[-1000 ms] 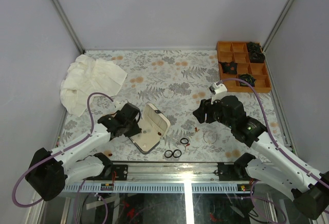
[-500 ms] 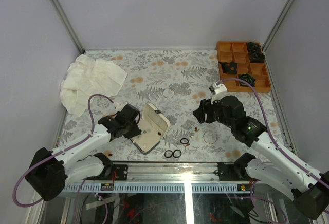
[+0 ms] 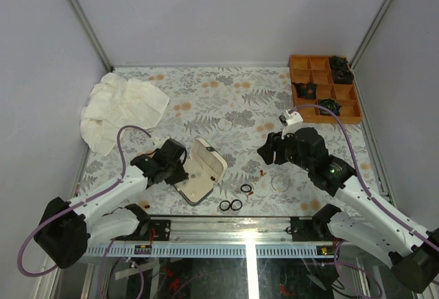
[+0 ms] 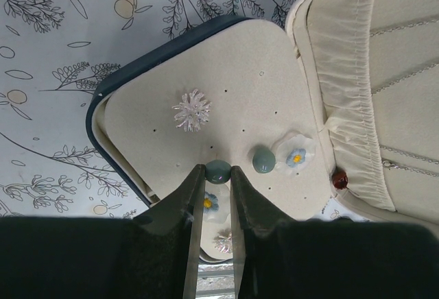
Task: Organize the mixed jewelry
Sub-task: Place the jewelry in the jewelry box.
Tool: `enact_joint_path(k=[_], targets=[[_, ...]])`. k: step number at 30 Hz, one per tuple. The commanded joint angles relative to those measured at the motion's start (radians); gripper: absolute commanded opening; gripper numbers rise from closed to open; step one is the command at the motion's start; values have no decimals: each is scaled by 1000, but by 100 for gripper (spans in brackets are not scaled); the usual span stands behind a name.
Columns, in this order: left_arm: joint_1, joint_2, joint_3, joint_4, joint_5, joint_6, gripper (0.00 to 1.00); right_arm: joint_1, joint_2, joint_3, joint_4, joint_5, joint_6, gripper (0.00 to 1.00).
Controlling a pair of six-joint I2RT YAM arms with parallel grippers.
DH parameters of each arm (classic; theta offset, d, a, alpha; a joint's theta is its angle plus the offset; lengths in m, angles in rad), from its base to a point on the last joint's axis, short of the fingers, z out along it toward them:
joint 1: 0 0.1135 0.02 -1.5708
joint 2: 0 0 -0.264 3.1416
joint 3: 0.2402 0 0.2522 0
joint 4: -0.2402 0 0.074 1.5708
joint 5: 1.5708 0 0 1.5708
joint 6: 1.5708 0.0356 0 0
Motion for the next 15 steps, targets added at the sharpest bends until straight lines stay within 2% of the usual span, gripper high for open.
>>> enact_joint_path(k=[1,15], targets=[[13,1,7,15,4,31,0,9,-9,8,27,23,-3,61],[39,-10,10,-1,15,41,0,8,-36,17,-42,99,10,61]])
